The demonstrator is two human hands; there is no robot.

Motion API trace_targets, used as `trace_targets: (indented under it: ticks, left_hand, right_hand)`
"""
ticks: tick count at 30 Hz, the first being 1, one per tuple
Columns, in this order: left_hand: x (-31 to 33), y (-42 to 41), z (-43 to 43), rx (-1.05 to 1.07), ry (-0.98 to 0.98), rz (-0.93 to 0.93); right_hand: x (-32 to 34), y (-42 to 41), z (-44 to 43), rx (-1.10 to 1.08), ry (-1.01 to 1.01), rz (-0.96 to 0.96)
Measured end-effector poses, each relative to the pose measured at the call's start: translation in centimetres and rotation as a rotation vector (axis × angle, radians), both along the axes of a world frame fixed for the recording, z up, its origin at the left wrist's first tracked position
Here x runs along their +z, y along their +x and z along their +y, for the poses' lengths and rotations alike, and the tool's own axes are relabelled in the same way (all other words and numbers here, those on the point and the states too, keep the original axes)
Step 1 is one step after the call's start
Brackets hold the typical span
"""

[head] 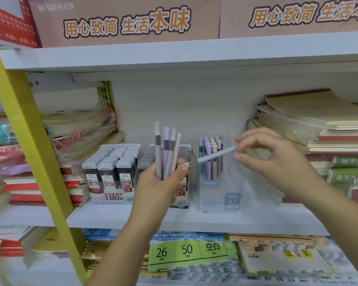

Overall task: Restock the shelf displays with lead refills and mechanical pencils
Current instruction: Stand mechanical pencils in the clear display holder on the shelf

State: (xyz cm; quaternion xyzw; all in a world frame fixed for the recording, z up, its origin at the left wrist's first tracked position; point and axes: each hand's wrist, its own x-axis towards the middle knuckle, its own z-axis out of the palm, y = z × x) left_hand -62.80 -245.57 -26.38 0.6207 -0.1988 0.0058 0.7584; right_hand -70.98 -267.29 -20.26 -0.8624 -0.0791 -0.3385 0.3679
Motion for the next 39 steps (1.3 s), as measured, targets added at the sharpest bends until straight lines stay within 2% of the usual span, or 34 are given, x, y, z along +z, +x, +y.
trace_targets:
  ticks: [2, 5, 8, 10, 12, 15, 18, 22, 27, 39]
  left_hand:
    - [0.9, 0.1, 0.5, -0.046, 0.057, -0.067]
    - [1.9, 0.0, 0.4, -0.112, 0.162, -0.162]
    - [2.6, -0.1, 0.0, -0.160, 0.175, -0.181]
    - [2.6, -0.3, -0.3, -0.187, 0.151, -0.177]
    - [2.2, -0.4, -0.5, -0.191, 0.137, -0.154]
    - [0.8, -0.5, -1.0, -0.157, 0.145, -0.107]
    - [-0.4, -0.5, -1.6, -0.081, 0.183, -0.108]
    - [-1.2, -0.7, -2.3, -0.045, 0.273, -0.197]
    - [-1.7, -0.4, -2.3, -0.030, 0.283, -0.201]
    - [-1.8, -0.3, -2.4, -0.060, 0.219, -0.130]
  right_hand:
    - [0.7, -0.7, 0.6, 0.002, -0.230, -0.005]
    - [1.1, -0.8, 2.3, 0.054, -0.349, 0.026]
    - [1.2, -0.4, 3.2, 0.067, -0.438, 0.115]
    - [1.2, -0.2, 2.8, 0.100, -0.374, 0.159]
    - [1.6, -0.2, 1.8, 0.128, -0.165, 0.119]
    - [2.0, 0.6, 0.1, 0.192, 0.161, -0.040]
    - [1.1, 2.4, -0.2, 0.165, 0.228, -0.120]
    - [-1.4, 5.1, -0.6, -0.019, 0.018, -0.116]
    - [-3.2, 6.4, -0.9, -0.158, -0.203, -0.105]
    - [-3.3, 7.5, -1.0, -0.251, -0.350, -0.119]
